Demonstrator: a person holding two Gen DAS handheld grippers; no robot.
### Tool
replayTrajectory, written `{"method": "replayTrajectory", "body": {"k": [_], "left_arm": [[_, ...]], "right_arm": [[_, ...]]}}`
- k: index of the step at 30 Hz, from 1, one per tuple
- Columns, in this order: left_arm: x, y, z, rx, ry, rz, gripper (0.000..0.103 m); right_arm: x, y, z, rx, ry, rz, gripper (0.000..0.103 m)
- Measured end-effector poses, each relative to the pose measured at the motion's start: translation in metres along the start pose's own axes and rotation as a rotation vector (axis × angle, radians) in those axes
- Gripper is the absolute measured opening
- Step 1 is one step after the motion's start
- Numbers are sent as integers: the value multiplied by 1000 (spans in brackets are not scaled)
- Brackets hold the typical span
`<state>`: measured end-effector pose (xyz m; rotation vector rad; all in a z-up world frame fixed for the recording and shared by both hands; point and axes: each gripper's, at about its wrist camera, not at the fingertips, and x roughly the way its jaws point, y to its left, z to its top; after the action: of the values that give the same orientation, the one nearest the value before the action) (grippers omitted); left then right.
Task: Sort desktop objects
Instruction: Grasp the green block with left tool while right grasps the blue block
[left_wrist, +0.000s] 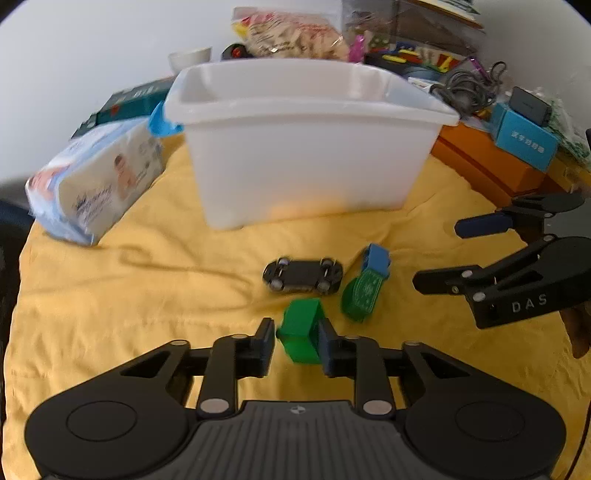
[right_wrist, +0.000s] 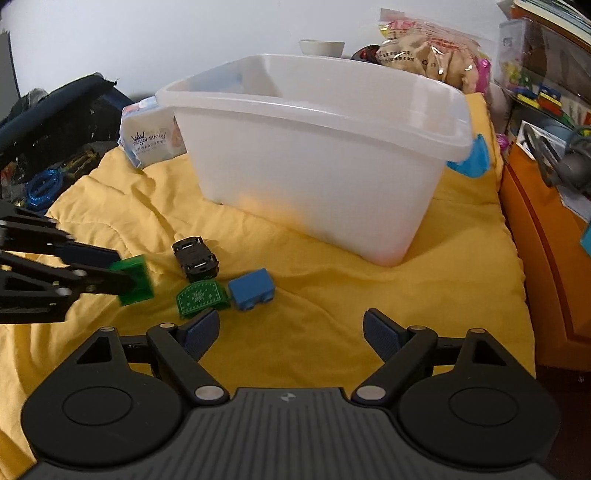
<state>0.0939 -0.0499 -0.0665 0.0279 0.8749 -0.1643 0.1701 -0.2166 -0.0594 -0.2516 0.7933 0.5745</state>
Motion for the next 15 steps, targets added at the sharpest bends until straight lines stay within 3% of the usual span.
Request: {"method": "replayTrajectory", "body": {"k": [2,5,7,8,9,12,15], "left_arm": [[6,-1,-3,5,32,15,64],[15,-3,-7,22,42,25,64],[19,-3,-7,16,42,14,61],[21,-4,-7,20,41,11,47],[24,-5,-7,32,49,20,39],[23,-6,-8,38,29,23,39],[19,-4,-8,30,24,23,39]], "right_arm": [[5,2,-1,-24,12,4,88],[9,2,0,-38,21,0,88],[9,1,1,-46,17,-2,85],[11,1,1,-59,14,-3,84],[12,2,2,-75,13,-6,81],[17,3,3,-97,17,-1,69],[21,3,4,-95,18,15,67]]}}
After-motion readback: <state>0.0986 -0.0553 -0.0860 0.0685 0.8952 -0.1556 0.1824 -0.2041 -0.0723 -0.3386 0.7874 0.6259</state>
